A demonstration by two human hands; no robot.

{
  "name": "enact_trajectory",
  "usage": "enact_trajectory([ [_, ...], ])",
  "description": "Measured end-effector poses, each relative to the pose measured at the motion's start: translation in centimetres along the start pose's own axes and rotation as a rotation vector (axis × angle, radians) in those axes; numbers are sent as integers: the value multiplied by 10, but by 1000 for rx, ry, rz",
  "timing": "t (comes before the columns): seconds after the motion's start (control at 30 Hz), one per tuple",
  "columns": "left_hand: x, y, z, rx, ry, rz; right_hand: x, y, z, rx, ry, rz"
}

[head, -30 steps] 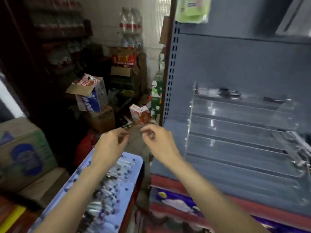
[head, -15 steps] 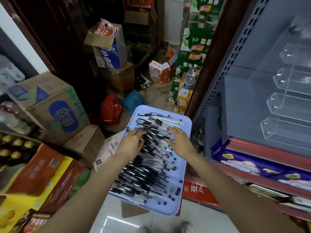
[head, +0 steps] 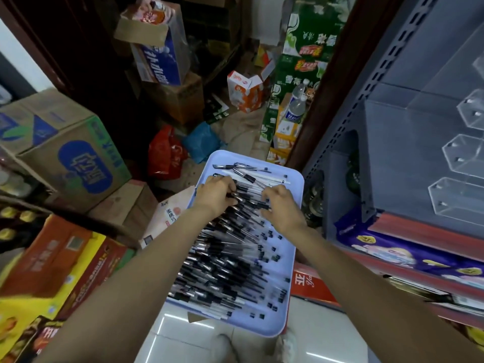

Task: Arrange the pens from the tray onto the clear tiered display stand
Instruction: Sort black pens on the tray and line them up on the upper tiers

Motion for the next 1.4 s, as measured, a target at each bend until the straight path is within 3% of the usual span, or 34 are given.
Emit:
enact_trajectory([
  [0.1, -7, 4, -5, -39, 2, 55, -3, -1, -3, -9, 19, 20],
  [0.5, -10, -3, -3, 70, -156, -67, 2, -6, -1, 49, -7, -25],
  [0.57, -13, -3, -6, -51, -174, -62, 5, -7, 1, 93, -34, -50],
  [0.67, -25, 5, -14, -483, -136, -60, 1, 1, 0, 183, -44, -41],
  [0.8, -40, 32, -17, -904, -29, 47, -19, 33, -23, 330, 7, 45],
  [0.9, -45, 64, -4, -1137, 0, 151, -35, 64, -41, 574, -15, 99],
  [1.07, -50, 139, 61, -1176, -154, 203, -70, 141, -70, 857, 110, 308],
  [1.23, -56, 202, 144, -991, -288, 341, -110, 217, -62, 1134, 203, 407],
  [1.4, -64, 232, 247, -838, -481, 416, -156, 299, -17, 1116, 326, 590],
])
Point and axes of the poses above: each hand's wrist, its own x-axis towards the middle knuckle, its own y-axis out of the back of the hand, z = x × y, the point moved 6 cm from there along x, towards the middle knuckle, and after that the axes turned 12 degrees about x, right-handed, at the moved point
